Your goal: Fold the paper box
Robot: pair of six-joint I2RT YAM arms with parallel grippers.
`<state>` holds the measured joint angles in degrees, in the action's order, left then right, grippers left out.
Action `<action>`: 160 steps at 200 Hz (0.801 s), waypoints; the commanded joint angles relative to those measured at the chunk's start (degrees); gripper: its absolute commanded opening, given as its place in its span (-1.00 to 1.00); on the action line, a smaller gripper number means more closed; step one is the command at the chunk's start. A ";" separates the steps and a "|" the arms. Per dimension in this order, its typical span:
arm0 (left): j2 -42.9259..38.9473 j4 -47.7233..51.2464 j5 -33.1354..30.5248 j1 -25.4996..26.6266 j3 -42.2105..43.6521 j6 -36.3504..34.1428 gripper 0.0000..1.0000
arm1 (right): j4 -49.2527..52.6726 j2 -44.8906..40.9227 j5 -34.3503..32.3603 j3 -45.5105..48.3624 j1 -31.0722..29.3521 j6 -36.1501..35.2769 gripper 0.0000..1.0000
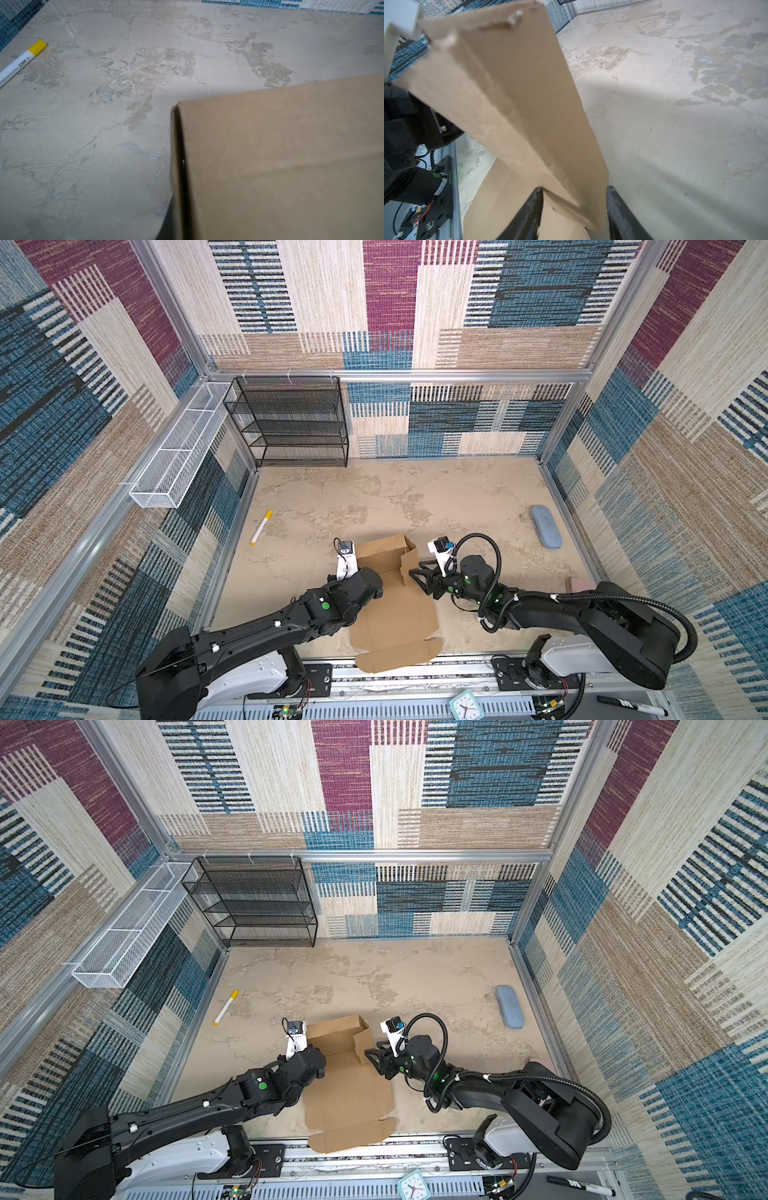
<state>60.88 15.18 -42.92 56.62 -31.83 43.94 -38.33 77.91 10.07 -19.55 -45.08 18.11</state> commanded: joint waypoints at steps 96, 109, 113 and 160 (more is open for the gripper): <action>0.27 -1.82 2.05 -0.08 -0.77 -0.09 -1.00 | -2.36 2.45 -7.78 -4.24 -1.68 -5.92 -0.15; 0.46 -2.01 2.38 -0.09 -0.90 -0.27 -1.00 | -2.26 2.82 -9.03 -4.75 -1.84 -5.85 -0.17; 0.46 -1.98 2.36 -0.05 -0.95 -0.28 -1.00 | -2.21 2.95 -9.61 -4.91 -2.00 -5.78 -0.18; 0.47 -2.13 2.72 -0.04 -1.38 -0.63 -1.00 | 0.55 4.43 -15.39 -7.20 -3.33 -6.49 -0.32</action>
<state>61.47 13.98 -41.23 56.53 -32.49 43.68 -38.11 81.87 -0.21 -25.67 -48.01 12.58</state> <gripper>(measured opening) 0.083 0.357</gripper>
